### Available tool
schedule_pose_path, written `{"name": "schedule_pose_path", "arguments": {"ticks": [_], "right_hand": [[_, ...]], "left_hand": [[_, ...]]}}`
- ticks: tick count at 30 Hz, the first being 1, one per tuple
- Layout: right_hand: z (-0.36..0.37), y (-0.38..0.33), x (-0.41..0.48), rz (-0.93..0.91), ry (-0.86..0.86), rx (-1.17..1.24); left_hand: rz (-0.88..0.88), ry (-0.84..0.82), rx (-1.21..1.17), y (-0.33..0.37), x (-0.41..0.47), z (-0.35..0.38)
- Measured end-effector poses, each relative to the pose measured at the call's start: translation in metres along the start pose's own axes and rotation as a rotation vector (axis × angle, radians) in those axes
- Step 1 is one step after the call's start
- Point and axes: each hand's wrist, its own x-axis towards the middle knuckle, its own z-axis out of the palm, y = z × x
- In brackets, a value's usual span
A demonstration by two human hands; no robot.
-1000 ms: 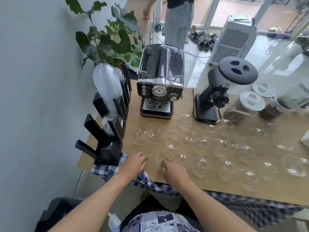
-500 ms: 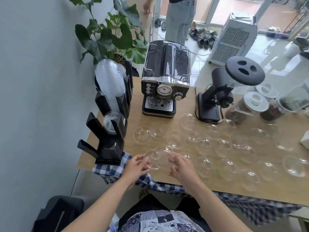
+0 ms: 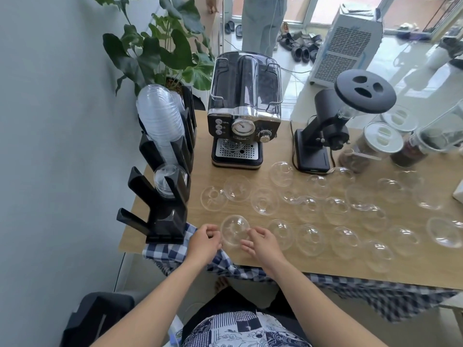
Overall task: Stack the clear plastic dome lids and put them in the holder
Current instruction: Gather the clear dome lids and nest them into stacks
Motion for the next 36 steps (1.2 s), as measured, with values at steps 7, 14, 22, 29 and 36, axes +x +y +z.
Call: {"name": "schedule_pose_path", "arguments": {"ticks": [7,14,22,29,36], "right_hand": [[-0.034,-0.016,-0.012,-0.279,0.104,-0.63],[-0.089,-0.023,-0.008,-0.376,0.167,-1.123],[-0.103,-0.009,0.009,-0.318,0.136,-1.263],[-0.104,-0.004,0.008,-0.402,0.19,-1.386],[-0.091,0.001,-0.003,-0.414,0.206,-1.248]], "left_hand": [[0.227,0.171,0.338,0.04,0.009,-0.008],[0.266,0.227,0.59,0.062,0.047,0.009],[0.324,0.289,0.589,0.057,0.046,0.014],[0.374,0.227,0.365,0.053,-0.023,0.004],[0.436,0.012,0.55,0.004,-0.024,0.013]]}}
